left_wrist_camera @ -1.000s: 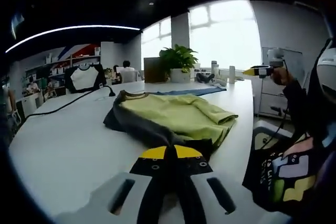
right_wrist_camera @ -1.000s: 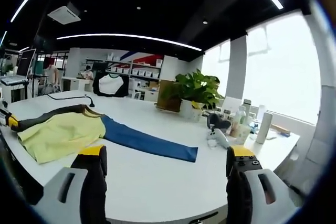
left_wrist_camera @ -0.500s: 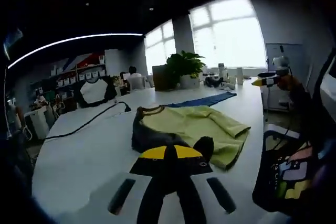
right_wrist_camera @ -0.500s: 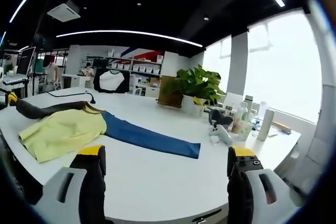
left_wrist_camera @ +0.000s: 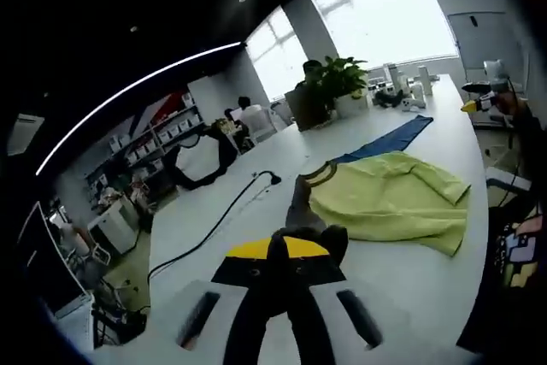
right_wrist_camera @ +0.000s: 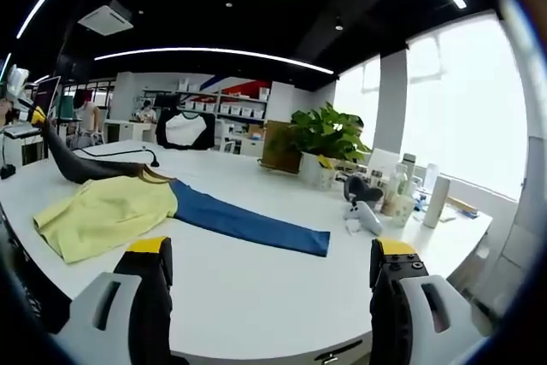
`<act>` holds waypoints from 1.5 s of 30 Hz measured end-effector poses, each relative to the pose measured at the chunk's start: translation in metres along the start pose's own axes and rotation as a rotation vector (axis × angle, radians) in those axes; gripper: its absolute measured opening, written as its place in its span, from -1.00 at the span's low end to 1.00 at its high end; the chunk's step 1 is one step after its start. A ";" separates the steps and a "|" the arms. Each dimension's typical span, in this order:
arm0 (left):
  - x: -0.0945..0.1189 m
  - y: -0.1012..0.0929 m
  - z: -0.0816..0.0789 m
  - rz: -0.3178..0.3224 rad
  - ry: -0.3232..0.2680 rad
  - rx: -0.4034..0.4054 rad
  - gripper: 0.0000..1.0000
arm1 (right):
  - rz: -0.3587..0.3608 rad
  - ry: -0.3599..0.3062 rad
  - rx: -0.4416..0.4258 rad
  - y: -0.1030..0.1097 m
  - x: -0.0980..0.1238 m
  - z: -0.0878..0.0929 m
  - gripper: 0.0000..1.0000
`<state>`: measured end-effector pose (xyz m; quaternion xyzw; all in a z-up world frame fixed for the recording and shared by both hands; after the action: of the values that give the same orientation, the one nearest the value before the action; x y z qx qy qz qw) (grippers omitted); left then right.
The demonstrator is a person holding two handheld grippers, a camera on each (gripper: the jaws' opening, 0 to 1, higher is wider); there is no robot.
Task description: Fold the garment on the visible template until the final outline fits inside the template.
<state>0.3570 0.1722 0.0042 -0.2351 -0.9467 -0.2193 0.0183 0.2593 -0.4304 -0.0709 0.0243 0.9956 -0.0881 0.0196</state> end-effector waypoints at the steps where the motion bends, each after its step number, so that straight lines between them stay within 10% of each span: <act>1: -0.003 0.005 -0.001 -0.005 0.009 -0.007 -0.95 | 0.000 0.002 -0.001 0.000 0.000 0.000 0.98; 16: -0.011 0.057 0.007 -0.062 0.125 -0.038 -0.95 | -0.024 0.011 -0.008 0.005 0.000 0.002 0.98; 34: -0.021 0.093 0.119 -0.102 0.364 0.149 -0.94 | -0.017 0.024 -0.024 0.003 0.003 0.004 0.98; 45: -0.021 0.094 0.159 -0.087 0.407 0.275 -0.93 | -0.033 0.027 -0.020 0.011 -0.001 0.003 0.98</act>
<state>0.4295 0.3054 -0.1041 -0.1402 -0.9537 -0.1321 0.2309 0.2606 -0.4202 -0.0760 0.0089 0.9969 -0.0784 0.0049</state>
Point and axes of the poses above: the point that each gripper's makers call its tool centre point, and the gripper's own axes: x roughly backward along the fingers, y roughly to its left, z roughly out of its underside, the point moved 4 cm from there along x, roughly backward along the fingers, and after that the axes turned 12 degrees about -y, right-handed, at the moved point
